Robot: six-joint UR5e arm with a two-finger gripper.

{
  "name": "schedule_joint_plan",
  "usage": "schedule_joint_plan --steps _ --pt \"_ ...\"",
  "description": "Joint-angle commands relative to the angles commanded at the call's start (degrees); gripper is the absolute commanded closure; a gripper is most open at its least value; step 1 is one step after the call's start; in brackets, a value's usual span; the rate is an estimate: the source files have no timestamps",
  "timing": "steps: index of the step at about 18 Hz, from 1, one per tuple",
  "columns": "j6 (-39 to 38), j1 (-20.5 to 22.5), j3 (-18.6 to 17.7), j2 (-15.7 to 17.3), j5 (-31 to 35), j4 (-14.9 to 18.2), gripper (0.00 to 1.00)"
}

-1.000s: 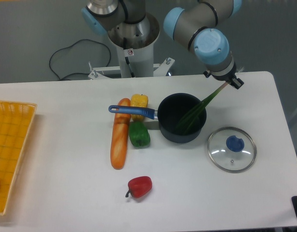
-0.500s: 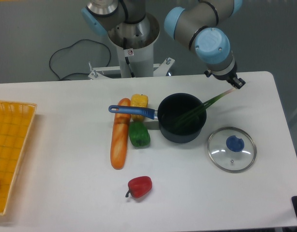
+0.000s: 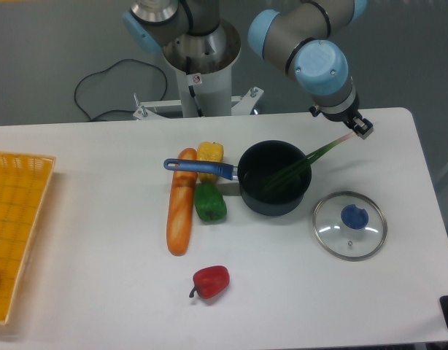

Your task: Place the green onion in the pot

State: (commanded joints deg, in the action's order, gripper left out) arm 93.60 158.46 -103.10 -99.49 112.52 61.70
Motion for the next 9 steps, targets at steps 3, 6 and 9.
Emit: schedule_joint_plan --steps 3,6,9 --pt "-0.3 0.4 0.5 0.3 -4.1 0.0 0.00" --pt "-0.5 0.5 2.7 0.1 -5.5 0.2 0.00" --pt "-0.4 0.5 3.7 0.3 -11.0 0.4 0.00"
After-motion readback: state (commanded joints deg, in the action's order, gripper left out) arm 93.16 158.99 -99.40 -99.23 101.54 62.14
